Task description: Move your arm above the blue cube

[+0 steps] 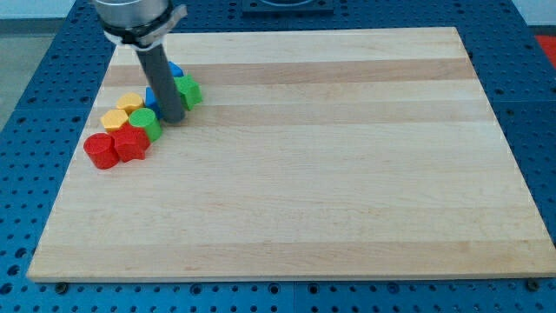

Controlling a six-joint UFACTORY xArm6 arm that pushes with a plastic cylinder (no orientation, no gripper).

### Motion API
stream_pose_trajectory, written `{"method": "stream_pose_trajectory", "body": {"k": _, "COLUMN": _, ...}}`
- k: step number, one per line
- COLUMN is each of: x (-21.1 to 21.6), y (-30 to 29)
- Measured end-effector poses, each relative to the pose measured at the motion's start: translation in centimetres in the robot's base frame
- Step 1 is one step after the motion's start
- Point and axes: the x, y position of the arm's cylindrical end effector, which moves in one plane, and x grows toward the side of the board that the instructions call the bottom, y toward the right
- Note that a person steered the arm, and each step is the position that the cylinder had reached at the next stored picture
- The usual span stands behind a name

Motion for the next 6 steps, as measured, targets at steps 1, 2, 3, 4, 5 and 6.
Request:
{"method": "stream_pose_trajectory", "body": {"k": 1, "x": -0.5, "y": 4.7}}
{"method": "stream_pose_trajectory", "body": {"k": 2, "x": -2.5, "y": 9.9}}
{"method": "stream_pose_trajectory", "body": {"k": 3, "x": -5.8, "y": 12.2}}
{"method": "stream_pose_trajectory", "body": {"k": 4, "x": -8.3, "y": 11.9}}
{"method": "stream_pose_trajectory", "body": {"k": 5, "x": -9.9, "y": 8.8}}
{"method": "stream_pose_trajectory", "body": {"k": 6, "x": -11.1, "y": 3.3}}
